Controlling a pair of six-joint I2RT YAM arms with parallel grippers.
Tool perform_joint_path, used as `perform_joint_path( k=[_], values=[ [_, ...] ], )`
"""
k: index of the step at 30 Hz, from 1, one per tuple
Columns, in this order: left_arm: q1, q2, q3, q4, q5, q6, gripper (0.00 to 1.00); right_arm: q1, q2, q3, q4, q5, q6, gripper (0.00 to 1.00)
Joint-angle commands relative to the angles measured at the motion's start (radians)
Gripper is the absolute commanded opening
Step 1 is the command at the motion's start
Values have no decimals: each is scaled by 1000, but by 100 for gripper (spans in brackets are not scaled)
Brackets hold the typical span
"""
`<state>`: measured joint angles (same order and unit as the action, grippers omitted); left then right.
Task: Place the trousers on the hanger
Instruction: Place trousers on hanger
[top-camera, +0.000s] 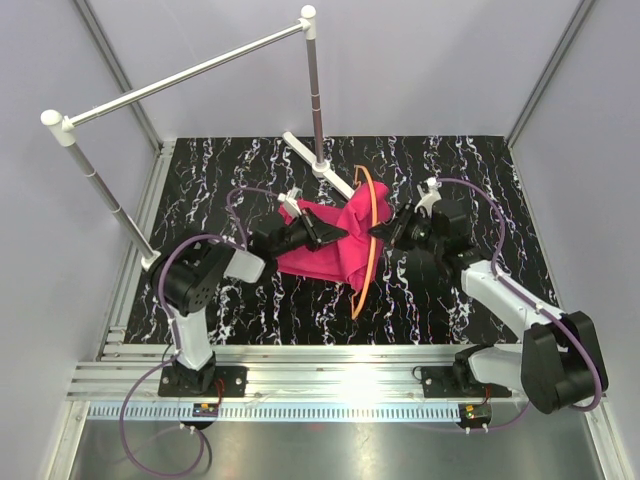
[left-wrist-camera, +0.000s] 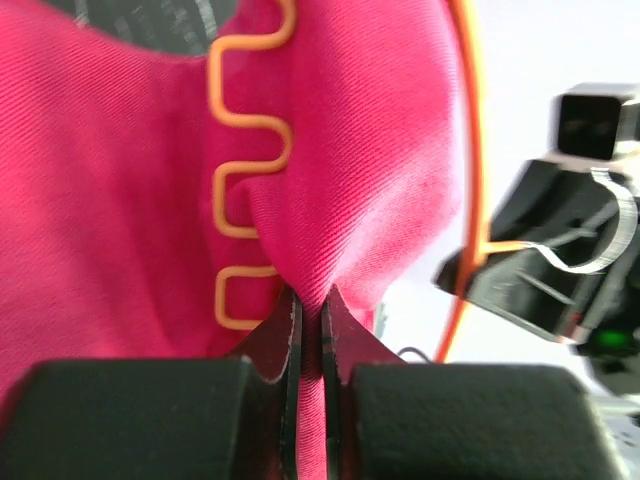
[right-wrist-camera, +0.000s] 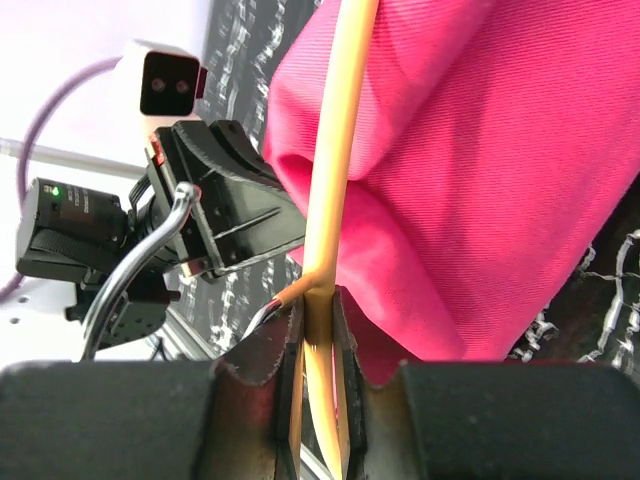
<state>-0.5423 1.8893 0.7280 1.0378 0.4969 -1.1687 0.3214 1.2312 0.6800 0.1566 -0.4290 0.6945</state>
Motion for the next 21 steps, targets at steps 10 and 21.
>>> perform_joint_path(
  k=[10, 21],
  values=[
    [85, -289, -64, 208, 26, -88, 0, -15, 56, -62, 284, 111, 157, 0],
    [153, -496, -139, -48, 14, 113, 0, -13, 65, -96, 342, 167, 217, 0]
  ],
)
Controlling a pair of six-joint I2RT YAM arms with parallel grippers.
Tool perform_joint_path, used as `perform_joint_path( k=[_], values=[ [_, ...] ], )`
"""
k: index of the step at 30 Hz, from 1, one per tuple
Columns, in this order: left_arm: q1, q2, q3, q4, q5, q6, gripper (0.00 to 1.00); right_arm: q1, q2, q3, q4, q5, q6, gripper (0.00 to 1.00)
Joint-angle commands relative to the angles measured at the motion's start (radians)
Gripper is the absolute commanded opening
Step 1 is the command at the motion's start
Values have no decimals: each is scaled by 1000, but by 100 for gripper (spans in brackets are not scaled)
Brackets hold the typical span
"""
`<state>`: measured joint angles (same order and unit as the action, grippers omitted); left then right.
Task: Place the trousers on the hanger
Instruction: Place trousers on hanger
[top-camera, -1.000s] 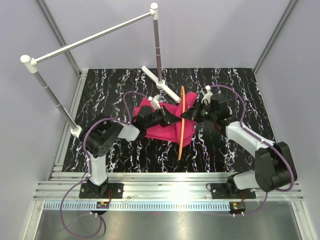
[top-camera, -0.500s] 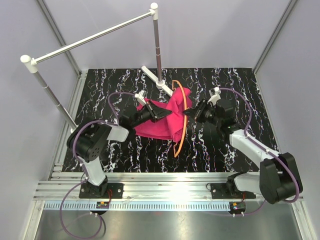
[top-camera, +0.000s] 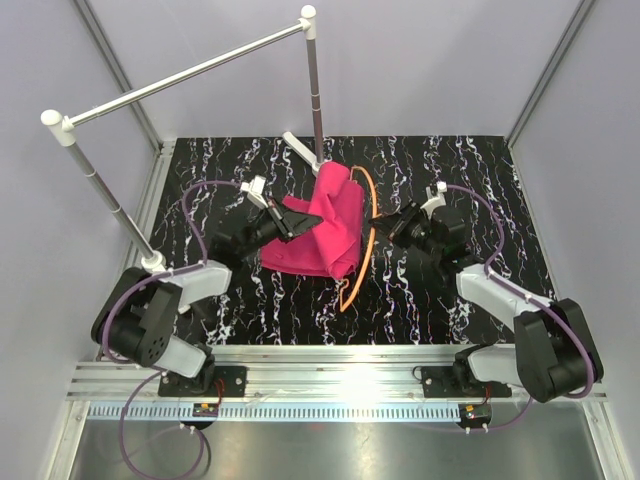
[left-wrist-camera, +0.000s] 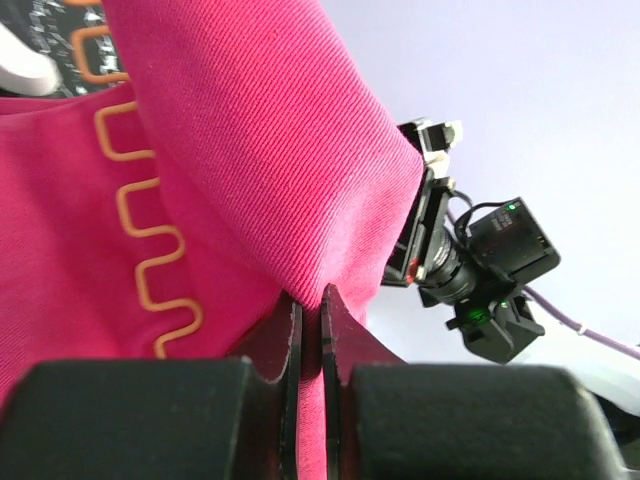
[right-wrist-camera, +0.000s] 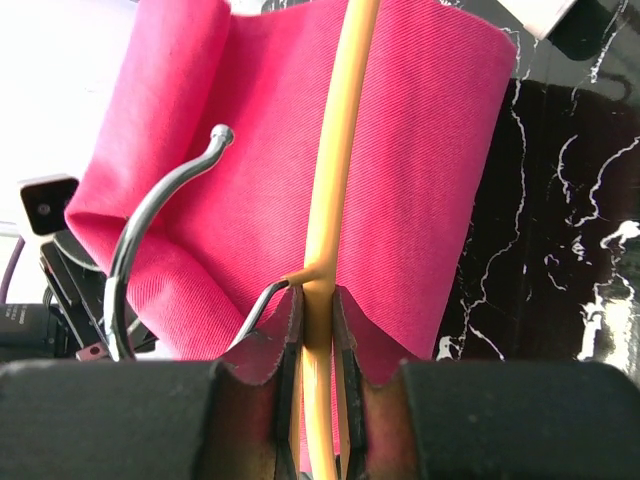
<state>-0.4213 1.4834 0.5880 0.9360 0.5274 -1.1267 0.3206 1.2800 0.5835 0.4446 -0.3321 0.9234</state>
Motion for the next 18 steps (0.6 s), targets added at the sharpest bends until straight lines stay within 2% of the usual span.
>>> perform_joint_path(
  k=[1, 6, 10, 18],
  values=[
    [41, -116, -11, 53, -21, 73, 0, -14, 22, -1, 52, 73, -12, 0],
    [107, -202, -56, 23, -15, 79, 0, -12, 59, -20, 71, 94, -5, 0],
    [144, -276, -80, -83, -29, 154, 0, -12, 93, -20, 94, 90, 2, 0],
    [205, -264, -183, -155, -118, 248, 0, -14, 87, -16, 74, 104, -1, 0]
  ],
)
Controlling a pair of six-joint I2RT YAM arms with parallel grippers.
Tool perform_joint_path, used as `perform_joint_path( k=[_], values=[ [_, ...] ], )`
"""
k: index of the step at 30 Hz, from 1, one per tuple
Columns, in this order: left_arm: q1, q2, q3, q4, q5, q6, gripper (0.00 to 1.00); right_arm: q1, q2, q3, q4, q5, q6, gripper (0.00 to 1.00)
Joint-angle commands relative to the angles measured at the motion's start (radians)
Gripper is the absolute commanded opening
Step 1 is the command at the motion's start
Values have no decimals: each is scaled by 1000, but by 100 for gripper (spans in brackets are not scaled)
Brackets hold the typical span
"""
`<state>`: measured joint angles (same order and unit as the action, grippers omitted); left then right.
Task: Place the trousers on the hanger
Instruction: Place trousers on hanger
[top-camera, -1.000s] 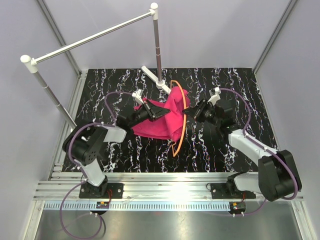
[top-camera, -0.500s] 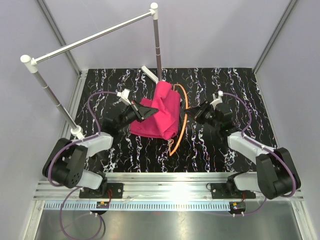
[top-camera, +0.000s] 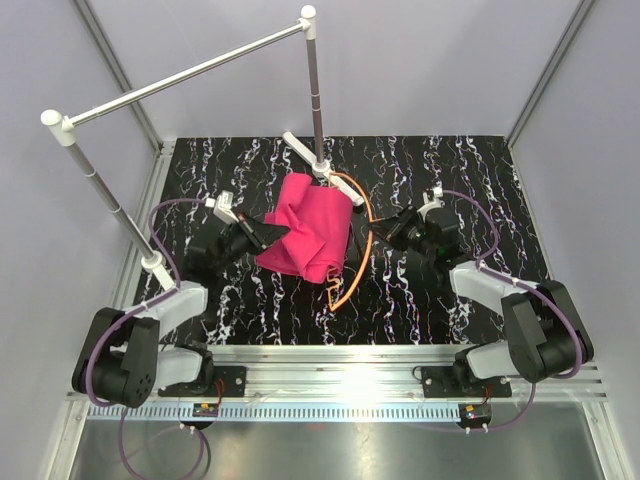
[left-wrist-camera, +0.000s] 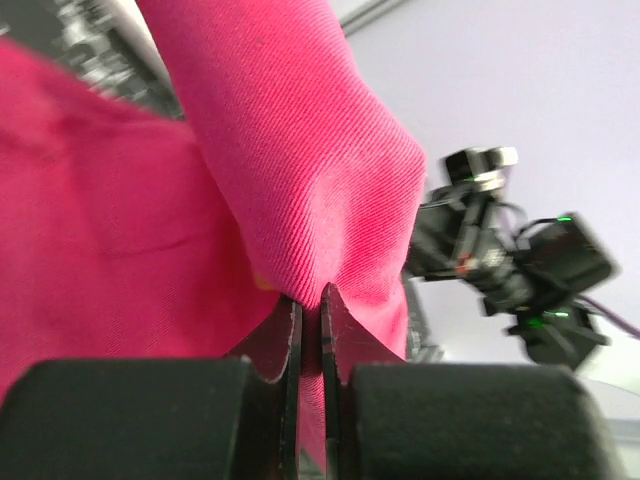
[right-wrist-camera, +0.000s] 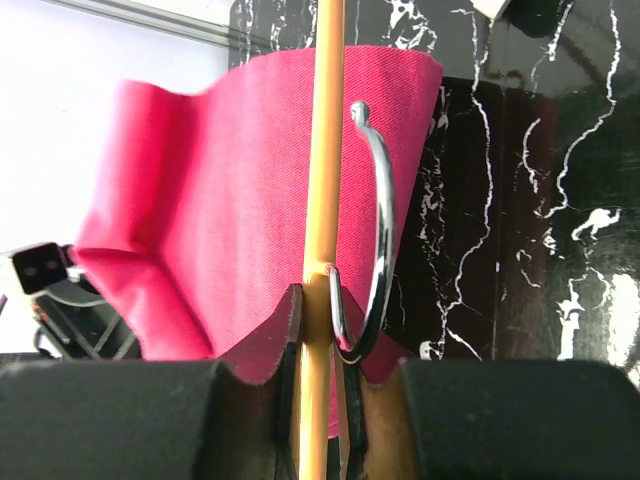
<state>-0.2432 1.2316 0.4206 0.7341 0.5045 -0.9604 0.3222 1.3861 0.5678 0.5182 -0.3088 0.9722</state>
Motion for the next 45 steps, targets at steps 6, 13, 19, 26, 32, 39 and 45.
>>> perform_joint_path(
  k=[6, 13, 19, 26, 32, 39, 45],
  values=[
    [27, 92, -22, 21, -133, 133, 1, -14, -48, 6, -10, 77, -56, 0],
    [27, 232, 32, -111, -260, 186, 33, -14, -128, 29, -89, 80, -96, 0],
    [28, 145, 72, -350, -464, 239, 55, -14, -203, 72, -210, 97, -156, 0],
    [-5, -174, 116, -524, -609, 337, 59, -14, -206, 115, -248, 85, -182, 0],
    [-44, -371, 179, -538, -450, 374, 99, -6, -205, 158, -265, 74, -190, 0],
    [-247, -345, 202, -432, -368, 417, 99, 34, -161, 242, -287, 68, -207, 0],
    [-401, -224, 239, -286, -297, 393, 99, 63, -131, 291, -293, 74, -214, 0]
  ],
)
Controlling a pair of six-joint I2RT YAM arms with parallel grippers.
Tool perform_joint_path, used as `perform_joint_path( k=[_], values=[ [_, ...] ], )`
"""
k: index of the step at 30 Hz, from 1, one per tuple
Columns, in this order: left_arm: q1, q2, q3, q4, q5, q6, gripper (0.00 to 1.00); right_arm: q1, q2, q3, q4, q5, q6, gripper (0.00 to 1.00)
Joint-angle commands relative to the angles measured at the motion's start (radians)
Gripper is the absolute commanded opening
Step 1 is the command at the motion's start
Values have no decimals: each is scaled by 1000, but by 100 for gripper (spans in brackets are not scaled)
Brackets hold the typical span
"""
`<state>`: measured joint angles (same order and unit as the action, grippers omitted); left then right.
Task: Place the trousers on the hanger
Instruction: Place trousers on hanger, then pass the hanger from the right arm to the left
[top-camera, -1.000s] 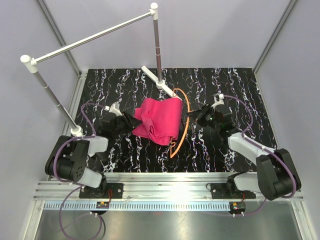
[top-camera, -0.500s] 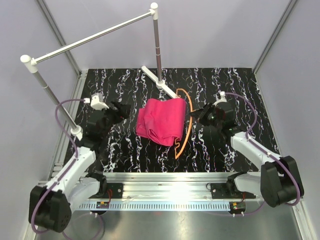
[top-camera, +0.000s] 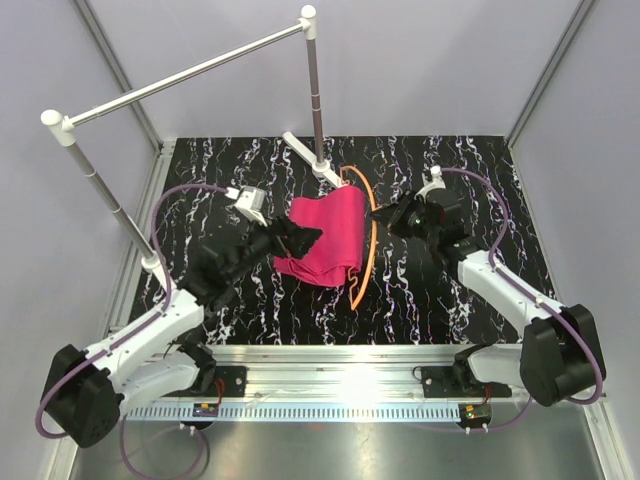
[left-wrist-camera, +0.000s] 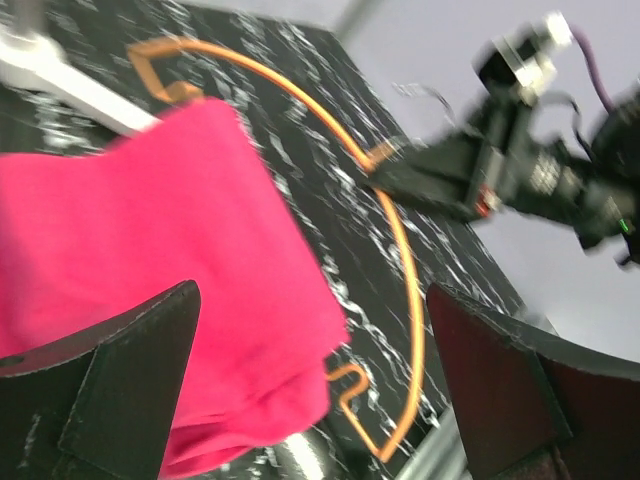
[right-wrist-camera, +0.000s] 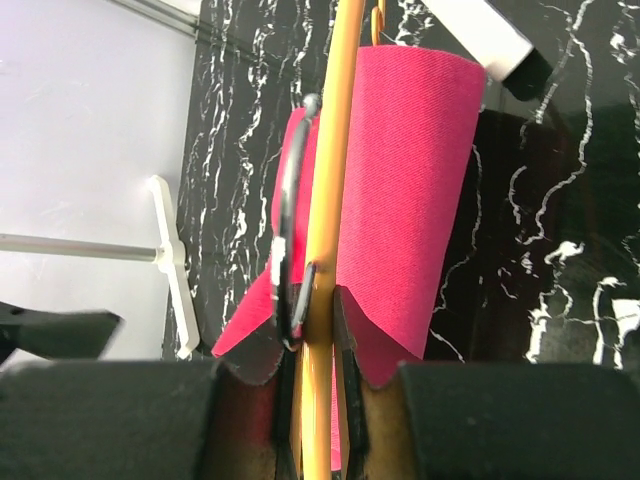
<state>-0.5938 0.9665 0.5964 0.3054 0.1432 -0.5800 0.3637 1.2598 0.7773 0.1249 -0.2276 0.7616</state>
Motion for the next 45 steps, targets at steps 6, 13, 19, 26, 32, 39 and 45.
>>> perform_joint_path(
  k=[6, 13, 19, 26, 32, 39, 45],
  values=[
    [-133, 167, 111, 211, 67, 22, 99, 69, 0, 117, 87, 4, -10, 0],
    [-176, 293, 160, 261, 87, 32, 99, 106, -26, 125, 74, 13, -8, 0],
    [-204, 394, 181, 319, 133, 35, 99, 115, -62, 126, 68, -12, 1, 0],
    [-236, 477, 226, 354, 156, 42, 98, 118, -79, 137, 64, -36, 7, 0],
    [-253, 526, 232, 396, 125, 26, 83, 126, -103, 131, 65, -46, 16, 0],
    [-255, 564, 223, 432, 130, -6, 38, 127, -135, 117, 47, -42, 10, 0],
    [-255, 580, 203, 495, 150, -55, 0, 127, -146, 112, 27, -30, 1, 0]
  ],
)
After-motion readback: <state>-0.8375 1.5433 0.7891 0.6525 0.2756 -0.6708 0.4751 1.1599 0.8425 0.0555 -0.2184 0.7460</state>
